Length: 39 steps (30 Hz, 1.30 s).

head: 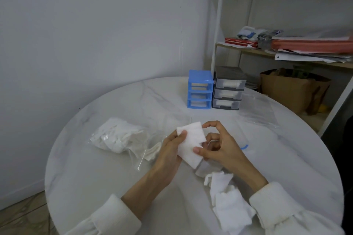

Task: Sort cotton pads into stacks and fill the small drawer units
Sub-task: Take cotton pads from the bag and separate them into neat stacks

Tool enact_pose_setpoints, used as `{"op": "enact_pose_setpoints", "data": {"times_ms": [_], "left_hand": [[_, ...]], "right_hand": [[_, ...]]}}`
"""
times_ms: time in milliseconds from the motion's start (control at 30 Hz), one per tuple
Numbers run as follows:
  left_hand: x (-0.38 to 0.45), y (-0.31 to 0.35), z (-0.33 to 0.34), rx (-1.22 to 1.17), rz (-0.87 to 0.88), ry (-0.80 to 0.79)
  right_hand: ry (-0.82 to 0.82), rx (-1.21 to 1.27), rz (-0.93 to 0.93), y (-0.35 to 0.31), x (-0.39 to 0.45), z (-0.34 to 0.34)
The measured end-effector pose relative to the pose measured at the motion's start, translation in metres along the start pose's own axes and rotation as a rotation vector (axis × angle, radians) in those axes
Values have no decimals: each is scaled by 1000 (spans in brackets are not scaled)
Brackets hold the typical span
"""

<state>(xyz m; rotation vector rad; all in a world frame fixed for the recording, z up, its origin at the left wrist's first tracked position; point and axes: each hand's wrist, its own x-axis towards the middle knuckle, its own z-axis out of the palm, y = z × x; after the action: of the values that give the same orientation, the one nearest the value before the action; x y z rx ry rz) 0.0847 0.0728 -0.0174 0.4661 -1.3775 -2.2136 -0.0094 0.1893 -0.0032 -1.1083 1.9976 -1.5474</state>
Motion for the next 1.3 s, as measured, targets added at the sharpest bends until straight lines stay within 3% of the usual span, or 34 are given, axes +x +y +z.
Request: {"op": "enact_pose_setpoints", "data": {"times_ms": [333,533,800,1300], "left_hand": [[2,0,1,-53,-2,13],[4,0,2,-57,-9,42],[2,0,3,-46,13,-4],[-7,1,8,13,-14,-92]], "right_hand": [[14,98,-40,-1,0,-5],[81,316,-120,-6,0,-10],[195,410,-164,-9,-1,-13],[178,296,-189,-5,1,-11]]}}
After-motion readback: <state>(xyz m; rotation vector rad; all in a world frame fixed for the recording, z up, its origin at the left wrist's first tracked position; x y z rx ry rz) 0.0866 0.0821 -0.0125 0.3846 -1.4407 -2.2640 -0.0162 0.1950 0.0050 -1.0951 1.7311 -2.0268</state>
